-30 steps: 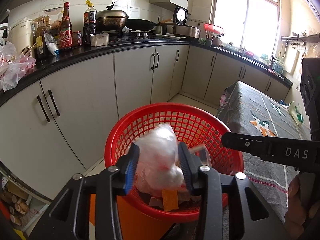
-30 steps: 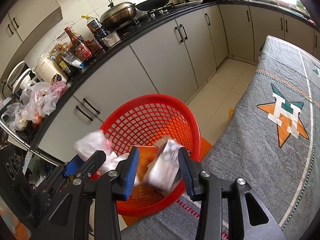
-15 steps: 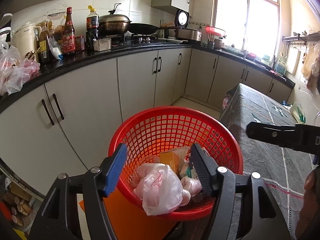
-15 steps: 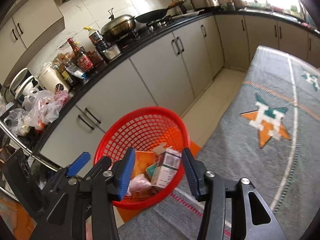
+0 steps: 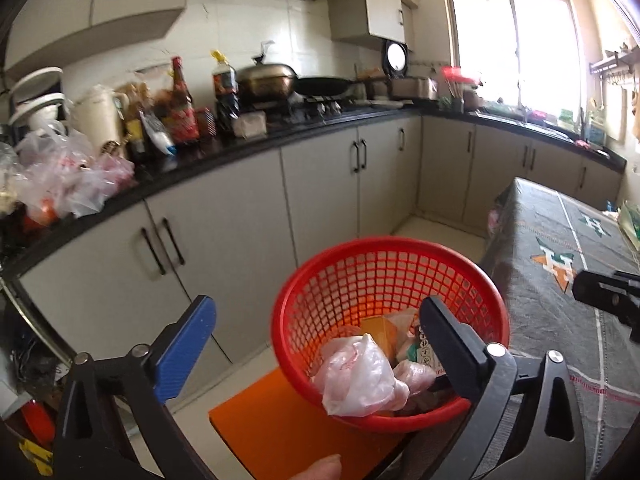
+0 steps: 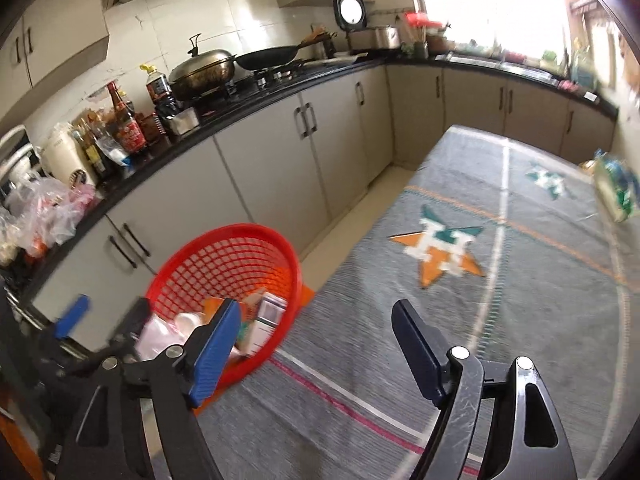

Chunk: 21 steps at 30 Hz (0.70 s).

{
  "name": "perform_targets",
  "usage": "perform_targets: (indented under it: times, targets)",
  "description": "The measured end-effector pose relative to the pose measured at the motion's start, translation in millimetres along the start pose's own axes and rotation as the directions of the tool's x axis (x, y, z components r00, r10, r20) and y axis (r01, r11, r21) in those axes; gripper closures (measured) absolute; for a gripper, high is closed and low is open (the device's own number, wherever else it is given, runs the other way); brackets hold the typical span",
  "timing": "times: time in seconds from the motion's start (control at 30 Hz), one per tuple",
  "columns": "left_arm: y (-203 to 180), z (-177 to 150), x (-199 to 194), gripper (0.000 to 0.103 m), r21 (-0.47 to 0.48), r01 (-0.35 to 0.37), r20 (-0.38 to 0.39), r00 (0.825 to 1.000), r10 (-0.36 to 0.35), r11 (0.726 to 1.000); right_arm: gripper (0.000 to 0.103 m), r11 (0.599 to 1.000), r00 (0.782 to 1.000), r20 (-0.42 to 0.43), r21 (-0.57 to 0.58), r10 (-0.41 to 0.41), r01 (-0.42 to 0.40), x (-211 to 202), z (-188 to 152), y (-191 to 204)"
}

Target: Collect trash

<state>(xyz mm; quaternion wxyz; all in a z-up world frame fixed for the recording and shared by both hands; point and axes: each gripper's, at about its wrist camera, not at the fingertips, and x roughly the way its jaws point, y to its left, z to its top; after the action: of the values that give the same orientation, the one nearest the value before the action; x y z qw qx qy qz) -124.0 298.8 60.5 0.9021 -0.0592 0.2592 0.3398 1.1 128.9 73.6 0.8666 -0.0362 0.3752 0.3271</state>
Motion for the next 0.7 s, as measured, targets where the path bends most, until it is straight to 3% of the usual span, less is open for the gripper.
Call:
perform_targets:
  times: [0.3, 0.5, 0.7]
  targets:
    - [13, -8, -42, 0.0, 0.004, 0.101, 0.044, 0.994, -0.101, 0.995, 0.008, 0.973, 0.978, 0.125, -0.137, -0.168, 0.185, -45, -26, 7]
    - [10, -23, -77, 0.0, 0.051, 0.07, 0.079, 0.994, -0.074, 0.996, 0.006, 0.952, 0.96, 0.192, -0.189, -0.204, 0.24, -83, -51, 11]
    - [-3, -34, -99, 0.0, 0.106, 0.077, 0.052, 0.995, -0.083, 0.991, 0.005, 0.936, 0.94, 0.233, -0.192, -0.248, 0.294, -118, -77, 8]
